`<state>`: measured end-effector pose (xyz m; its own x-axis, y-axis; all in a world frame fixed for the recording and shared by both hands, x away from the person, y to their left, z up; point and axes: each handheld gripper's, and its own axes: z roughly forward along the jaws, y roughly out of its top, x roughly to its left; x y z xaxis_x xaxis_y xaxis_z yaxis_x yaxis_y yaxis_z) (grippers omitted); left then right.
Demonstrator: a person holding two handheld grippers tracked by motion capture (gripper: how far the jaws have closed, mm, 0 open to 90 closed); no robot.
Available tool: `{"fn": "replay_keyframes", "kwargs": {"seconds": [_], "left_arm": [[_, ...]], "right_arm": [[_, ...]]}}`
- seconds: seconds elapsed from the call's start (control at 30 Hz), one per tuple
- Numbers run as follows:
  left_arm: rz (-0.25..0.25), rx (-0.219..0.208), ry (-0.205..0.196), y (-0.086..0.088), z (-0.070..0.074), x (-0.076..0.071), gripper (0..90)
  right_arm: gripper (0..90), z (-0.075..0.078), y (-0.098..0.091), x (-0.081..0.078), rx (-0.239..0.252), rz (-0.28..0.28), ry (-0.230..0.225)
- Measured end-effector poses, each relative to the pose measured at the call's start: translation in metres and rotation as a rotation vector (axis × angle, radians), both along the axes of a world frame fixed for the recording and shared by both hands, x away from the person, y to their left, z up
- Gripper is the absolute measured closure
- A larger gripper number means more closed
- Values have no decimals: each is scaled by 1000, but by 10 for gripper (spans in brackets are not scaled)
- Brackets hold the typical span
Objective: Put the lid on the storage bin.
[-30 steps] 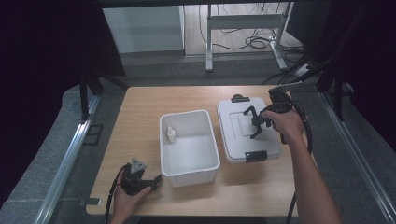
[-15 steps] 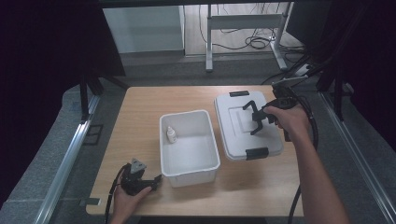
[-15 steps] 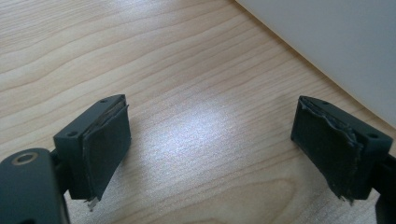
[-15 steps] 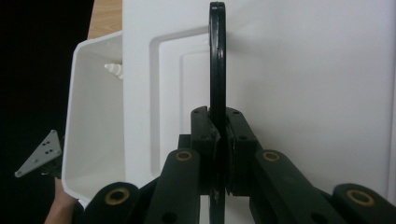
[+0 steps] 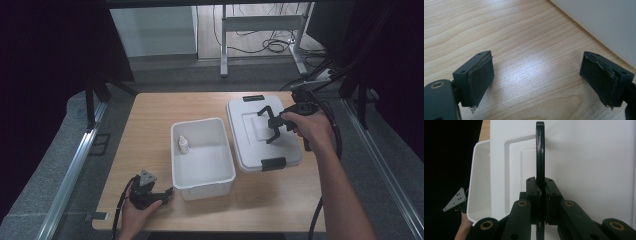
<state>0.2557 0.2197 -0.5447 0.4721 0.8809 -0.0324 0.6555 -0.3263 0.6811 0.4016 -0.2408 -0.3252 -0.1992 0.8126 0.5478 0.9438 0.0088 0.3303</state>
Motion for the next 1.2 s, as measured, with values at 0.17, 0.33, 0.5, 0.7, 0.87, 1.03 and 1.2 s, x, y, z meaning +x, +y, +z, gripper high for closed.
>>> {"fn": "replay_keyframes", "kwargs": {"seconds": [0.17, 0.33, 0.5, 0.7, 0.87, 1.03, 1.2], "left_arm": [[0, 0, 0, 0, 0, 0, 118], [-1, 0, 0, 0, 0, 0, 118], [-1, 0, 0, 0, 0, 0, 118], [-3, 2, 1, 0, 0, -1, 119], [-3, 2, 0, 0, 0, -1, 119], [-3, 2, 0, 0, 0, -1, 119], [-3, 2, 1, 0, 0, -1, 118]], "right_arm": [[843, 2, 3, 0, 1, 11, -3], [843, 4, 8, -2, 11, 15, -13], [843, 6, 13, -2, 24, 21, -4], [842, 5, 20, -1, 17, 18, 3], [842, 7, 32, -2, 18, 26, 12], [842, 3, 47, 0, 14, 48, 13], [842, -2, 61, 2, 18, 59, 30]]}}
